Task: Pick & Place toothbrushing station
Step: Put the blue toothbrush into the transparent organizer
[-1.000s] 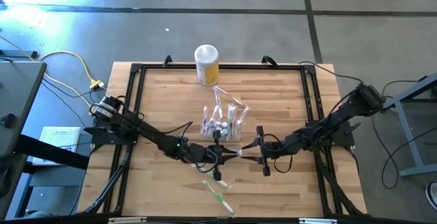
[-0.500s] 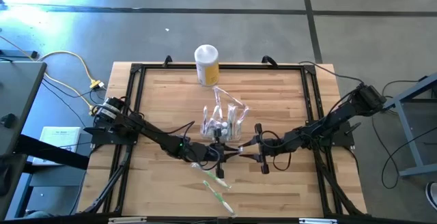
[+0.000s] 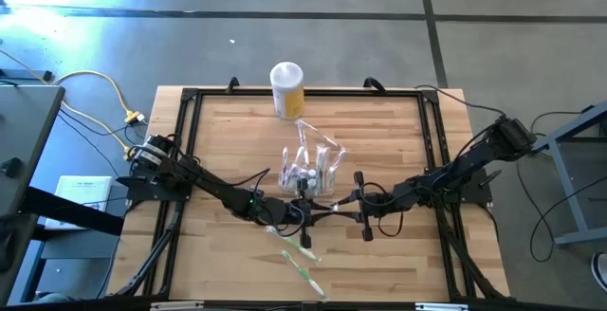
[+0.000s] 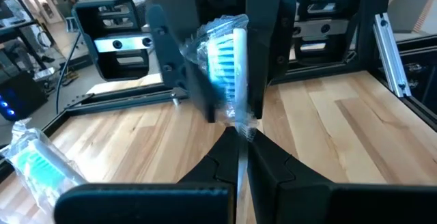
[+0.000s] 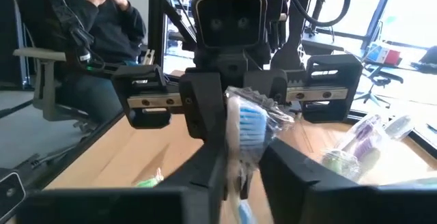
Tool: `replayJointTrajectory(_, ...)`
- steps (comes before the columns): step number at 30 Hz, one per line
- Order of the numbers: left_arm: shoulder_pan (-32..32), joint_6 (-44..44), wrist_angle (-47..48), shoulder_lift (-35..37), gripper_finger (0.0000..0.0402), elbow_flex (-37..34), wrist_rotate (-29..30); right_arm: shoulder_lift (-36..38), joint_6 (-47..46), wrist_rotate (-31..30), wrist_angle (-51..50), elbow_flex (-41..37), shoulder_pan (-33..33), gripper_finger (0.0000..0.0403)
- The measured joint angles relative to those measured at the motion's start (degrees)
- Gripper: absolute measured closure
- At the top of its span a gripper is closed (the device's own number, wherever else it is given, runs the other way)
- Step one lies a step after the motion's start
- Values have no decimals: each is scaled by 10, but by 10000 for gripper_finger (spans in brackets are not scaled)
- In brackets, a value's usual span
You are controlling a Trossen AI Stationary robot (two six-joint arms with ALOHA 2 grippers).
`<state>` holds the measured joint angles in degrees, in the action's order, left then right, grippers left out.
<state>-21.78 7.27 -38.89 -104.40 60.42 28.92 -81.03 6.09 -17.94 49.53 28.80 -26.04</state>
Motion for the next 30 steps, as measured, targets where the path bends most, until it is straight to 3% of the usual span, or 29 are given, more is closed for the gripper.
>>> replayJointTrajectory(4, 0, 0, 0, 0, 387, 0, 2, 0, 7, 0, -1, 0, 0, 386)
replayJointTrajectory(8, 0, -4, -2, 0, 385, 0, 2, 0, 12, 0, -1, 0, 0, 385)
replayJointTrajectory(14, 0, -83, 22, 1, 375, 0, -2, 0, 12, -1, -6, 0, 0, 390)
replayJointTrajectory(21, 0, -49, 30, 2, 287, 0, -11, -1, 14, 2, -11, 0, -2, 390)
replayJointTrajectory(26, -1, -31, 30, 2, 229, 0, 63, 0, 16, -12, -10, 0, -9, 390)
replayJointTrajectory(30, -16, 19, 30, 2, 205, 0, 118, 15, 30, -70, -28, 0, -24, 390)
